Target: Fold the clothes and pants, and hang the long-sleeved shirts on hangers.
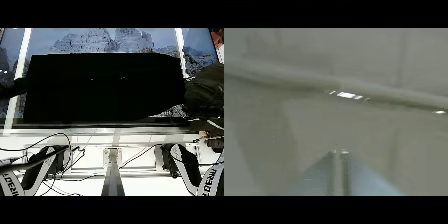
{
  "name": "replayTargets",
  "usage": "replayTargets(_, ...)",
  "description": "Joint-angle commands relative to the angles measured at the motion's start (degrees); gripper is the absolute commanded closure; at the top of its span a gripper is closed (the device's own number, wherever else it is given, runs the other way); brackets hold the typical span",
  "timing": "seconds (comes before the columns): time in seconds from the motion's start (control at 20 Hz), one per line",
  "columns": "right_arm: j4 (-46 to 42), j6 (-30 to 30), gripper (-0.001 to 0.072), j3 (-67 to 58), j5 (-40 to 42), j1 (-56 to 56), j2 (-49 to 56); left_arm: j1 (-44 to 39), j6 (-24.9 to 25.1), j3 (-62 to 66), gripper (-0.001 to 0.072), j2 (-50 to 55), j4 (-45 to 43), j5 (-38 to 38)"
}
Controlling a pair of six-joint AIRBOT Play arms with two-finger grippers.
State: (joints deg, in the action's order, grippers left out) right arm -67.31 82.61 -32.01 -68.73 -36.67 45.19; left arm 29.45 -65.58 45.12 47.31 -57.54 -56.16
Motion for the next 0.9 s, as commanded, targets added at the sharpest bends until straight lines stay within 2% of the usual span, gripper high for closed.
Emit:
replayTargets(0.0, 2.58, 12.28, 0.0038, 6.36, 10.88, -0.20, -0.48, 0.79, 0.33, -2.56, 0.0187, -0.15, -3.93, 1.57)
replayTargets(0.05, 2.34, 12.94, 0.0033, 6.80, 13.75, -0.20, -0.46, 0.79, -0.24, -2.56, 0.0155, 0.20, -4.20, 1.57)
replayTargets(0.15, 2.47, 12.94, 0.0045, 6.95, 18.95, -0.17, -0.09, 0.87, -1.20, -2.56, 0.0156, 0.90, -4.50, 1.60)
replayTargets(0.35, 6.84, 12.94, 0.0046, 7.04, 25.18, -0.07, 5.18, 4.24, -9.16, -2.56, 0.0156, 2.14, -9.55, 1.51)
replayTargets(0.4, 8.96, 12.52, 0.0084, 7.02, 26.88, -0.07, 6.93, 5.88, -10.43, -2.56, 0.0156, 2.34, -10.95, 1.42)
replayTargets(0.45, 10.51, 12.41, 0.0181, 7.02, 28.52, -0.07, 8.44, 7.67, -11.17, -2.56, 0.0156, 2.38, -11.47, 1.25)
replayTargets(0.5, 11.72, 12.33, 0.0209, 7.02, 30.14, -0.07, 9.88, 9.86, -11.19, -2.56, 0.0156, 2.36, -11.41, 1.05)
replayTargets(0.75, 11.85, 12.22, 0.0215, 7.02, 35.45, 4.59, 15.50, 19.12, -11.15, -2.56, 0.0156, 2.38, -11.45, 0.87)
replayTargets(0.85, 11.80, 11.08, 0.0311, 7.02, 38.97, 8.68, 16.15, 22.32, -11.15, -2.56, 0.0156, 2.38, -11.47, 0.87)
